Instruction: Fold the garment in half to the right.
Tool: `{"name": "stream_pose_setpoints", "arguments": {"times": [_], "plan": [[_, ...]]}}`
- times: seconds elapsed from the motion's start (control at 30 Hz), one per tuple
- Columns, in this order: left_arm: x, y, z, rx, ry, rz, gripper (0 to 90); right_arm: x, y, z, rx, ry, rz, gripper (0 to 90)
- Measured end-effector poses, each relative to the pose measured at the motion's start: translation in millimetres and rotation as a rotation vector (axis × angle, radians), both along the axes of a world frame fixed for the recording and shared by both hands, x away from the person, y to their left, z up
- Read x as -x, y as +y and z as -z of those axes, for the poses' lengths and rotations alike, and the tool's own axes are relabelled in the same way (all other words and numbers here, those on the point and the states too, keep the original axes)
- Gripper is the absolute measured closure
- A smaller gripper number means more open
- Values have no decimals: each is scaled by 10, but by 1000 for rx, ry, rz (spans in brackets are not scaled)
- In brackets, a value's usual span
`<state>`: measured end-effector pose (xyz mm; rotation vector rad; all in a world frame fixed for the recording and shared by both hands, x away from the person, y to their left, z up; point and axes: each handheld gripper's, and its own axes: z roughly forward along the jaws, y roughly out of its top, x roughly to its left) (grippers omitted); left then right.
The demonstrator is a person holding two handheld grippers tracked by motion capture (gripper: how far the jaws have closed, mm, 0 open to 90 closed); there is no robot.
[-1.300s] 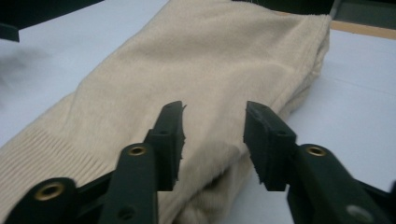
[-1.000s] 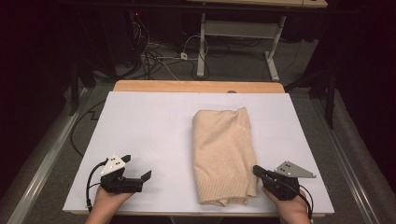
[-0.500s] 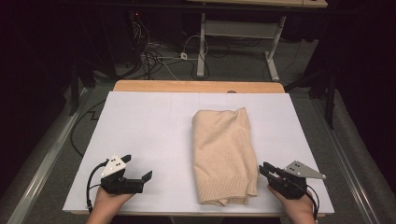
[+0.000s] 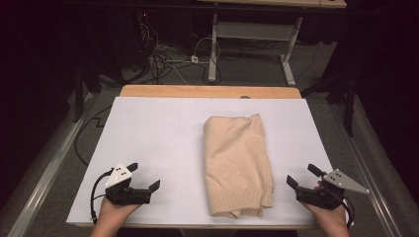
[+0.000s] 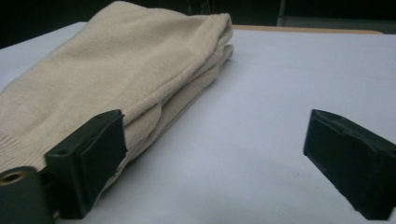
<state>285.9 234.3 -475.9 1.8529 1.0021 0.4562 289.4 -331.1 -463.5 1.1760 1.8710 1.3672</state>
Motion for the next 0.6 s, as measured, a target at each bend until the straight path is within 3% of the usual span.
{"name": "stream_pose_setpoints", "arguments": {"times": [0.1,0.3,0.6], "plan": [[7,13,-16,3,-6,-1,0,35,-2,-21,-4,-26,-9,2],[22,17,-33,2,-21,4,0,100,83,-51,10,-71,-22,1],[30,62,-26,3,-21,-10,0,57,121,-23,9,-72,-24,1]]}}
